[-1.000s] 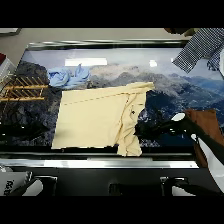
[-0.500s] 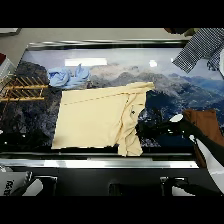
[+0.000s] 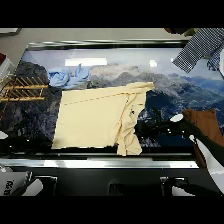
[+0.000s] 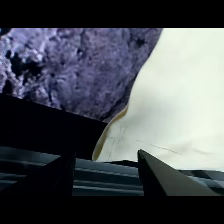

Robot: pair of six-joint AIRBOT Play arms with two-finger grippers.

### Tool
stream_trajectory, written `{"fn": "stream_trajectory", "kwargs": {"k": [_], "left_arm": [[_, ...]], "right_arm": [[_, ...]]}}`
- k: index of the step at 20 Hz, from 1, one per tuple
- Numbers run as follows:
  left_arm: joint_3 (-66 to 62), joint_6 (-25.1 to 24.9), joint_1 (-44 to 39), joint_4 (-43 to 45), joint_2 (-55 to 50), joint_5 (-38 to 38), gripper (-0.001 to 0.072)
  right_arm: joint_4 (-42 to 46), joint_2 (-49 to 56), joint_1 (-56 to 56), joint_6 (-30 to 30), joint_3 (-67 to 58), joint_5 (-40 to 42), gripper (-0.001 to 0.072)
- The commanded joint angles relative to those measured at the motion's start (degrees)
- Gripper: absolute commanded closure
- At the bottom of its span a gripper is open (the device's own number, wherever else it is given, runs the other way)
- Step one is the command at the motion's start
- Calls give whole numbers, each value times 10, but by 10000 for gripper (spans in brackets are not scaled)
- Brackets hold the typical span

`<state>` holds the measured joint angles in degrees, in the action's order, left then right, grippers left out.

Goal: Fold the clothes and pants, and hang the long-sleeved shirts on hangers.

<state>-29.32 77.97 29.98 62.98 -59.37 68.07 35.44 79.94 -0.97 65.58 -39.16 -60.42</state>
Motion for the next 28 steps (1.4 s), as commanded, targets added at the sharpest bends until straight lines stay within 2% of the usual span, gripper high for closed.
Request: {"fn": "stream_trajectory", "kwargs": {"k": [1,9,12,13,14,15,17,21,23,28], "left_arm": [[2,0,-1,0,-18,-7,264],[2,-17,-1,-26,-66,-13,265],[2,-35,-10,-36,-66,-11,289],[1,-48,-16,-45,-66,-10,375],[1,-58,-21,-53,-66,-8,498],[1,-70,-28,-62,-66,-4,685],[0,-89,-42,-90,-66,2,694],[-50,-92,-58,-176,-45,5,696],[-126,-89,-63,-189,-19,6,697],[-415,-13,-68,-163,64,10,696]], "right_arm": [[-10,-1,0,17,0,-1,685],[-15,-1,0,17,0,0,686],[-21,-1,0,17,0,0,686],[-23,-1,0,17,0,-2,686],[-25,-2,0,17,0,-3,686],[-25,-6,0,17,0,-3,686],[-24,-26,0,17,0,-3,686],[-14,-110,1,14,-19,0,687],[28,-165,1,65,-71,22,687],[169,-296,1,162,-302,42,688]]}}
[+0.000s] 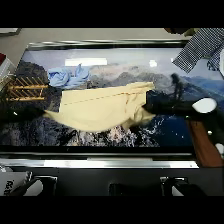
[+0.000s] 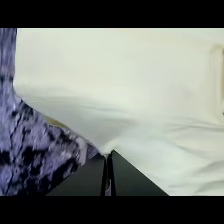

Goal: Fold the clothes and pants, and hang the long-sleeved shirts on hangers.

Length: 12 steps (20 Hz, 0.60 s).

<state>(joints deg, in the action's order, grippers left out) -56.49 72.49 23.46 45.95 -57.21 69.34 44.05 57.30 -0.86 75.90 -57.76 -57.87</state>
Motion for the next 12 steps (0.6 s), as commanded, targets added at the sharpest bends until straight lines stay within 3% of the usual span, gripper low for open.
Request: {"fn": "stream_trajectory", "kwargs": {"k": [1,6,12], "left_arm": [[-208,61,-3,29,62,-2,697],[-421,140,-3,181,156,-2,696],[-436,152,-3,235,216,13,696]], "right_arm": [[102,-97,0,65,-166,17,688],[217,-212,0,150,-346,16,688],[271,-224,0,237,-386,10,688]]}}
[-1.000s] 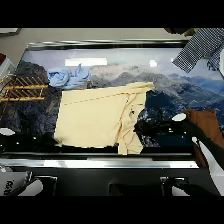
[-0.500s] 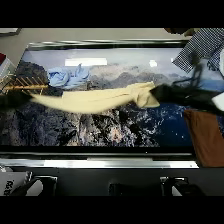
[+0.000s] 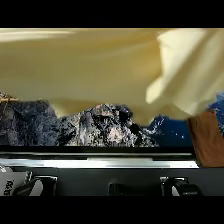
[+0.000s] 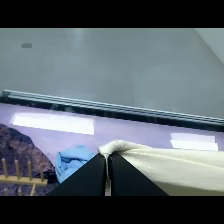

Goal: Fold the clothes and pants, and hang the long-sleeved shirts on hangers.

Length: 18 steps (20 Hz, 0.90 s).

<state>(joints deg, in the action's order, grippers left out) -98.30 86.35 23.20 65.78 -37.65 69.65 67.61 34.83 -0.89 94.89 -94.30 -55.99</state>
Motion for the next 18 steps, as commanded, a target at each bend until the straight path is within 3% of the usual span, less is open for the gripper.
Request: {"fn": "stream_trajectory", "kwargs": {"k": [1,6,10,15,18], "left_arm": [[-12,14,0,37,14,11,696],[88,-14,-13,-5,-88,-2,696],[191,-42,-76,-6,-248,-106,695],[209,-66,-148,-7,-485,-209,696],[196,-62,-175,-9,-567,-216,695]], "right_arm": [[35,22,0,51,-21,-23,688],[25,205,0,65,-20,-88,687],[15,406,-2,67,-20,-99,687],[-35,660,-2,67,-20,-52,687],[-62,751,-1,67,-20,-4,687]]}}
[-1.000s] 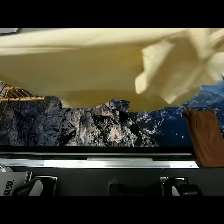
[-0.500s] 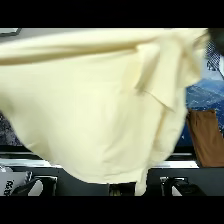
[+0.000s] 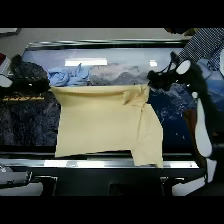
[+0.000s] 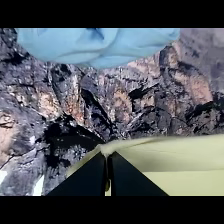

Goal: Fold the clothes and pants, and hang the long-sleeved shirts on hangers.

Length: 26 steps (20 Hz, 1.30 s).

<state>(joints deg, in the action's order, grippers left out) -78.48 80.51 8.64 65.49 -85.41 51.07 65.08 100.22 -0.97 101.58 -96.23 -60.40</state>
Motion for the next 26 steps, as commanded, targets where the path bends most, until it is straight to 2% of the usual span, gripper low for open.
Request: {"fn": "stream_trajectory", "kwargs": {"k": [1,3,4,5,6,7,8,9,11,13,18,21,26], "left_arm": [[-5,-3,-36,-7,-100,-29,695],[-6,-4,-49,-10,-107,-29,693],[-6,-3,-53,-10,-105,-29,690],[-10,5,-53,-10,-102,-21,645],[-22,7,-50,-10,-99,-2,560],[-39,7,-44,-10,-96,31,424],[-56,7,-36,-10,-90,67,327],[-70,7,-26,-10,-82,106,305],[-78,-2,-5,-7,-51,178,305],[-73,-6,14,12,-20,242,305],[78,9,72,7,89,242,306],[169,11,102,7,148,228,306],[201,11,108,7,169,219,306]], "right_arm": [[-47,110,0,0,-1,45,687],[-52,117,0,-7,-1,43,675],[-55,113,2,-15,-1,37,610],[-55,105,6,-24,-2,25,478],[-55,91,14,-40,-2,5,339],[-55,73,26,-68,-2,-19,311],[-54,51,43,-104,-2,-53,309],[-54,28,63,-139,-2,-87,309],[-54,-24,113,-207,-1,-152,310],[-43,-65,163,-246,7,-219,310],[-48,-126,248,-262,166,-247,305],[-67,-125,262,-304,282,-233,305],[-93,-125,260,-356,391,-188,308]]}}
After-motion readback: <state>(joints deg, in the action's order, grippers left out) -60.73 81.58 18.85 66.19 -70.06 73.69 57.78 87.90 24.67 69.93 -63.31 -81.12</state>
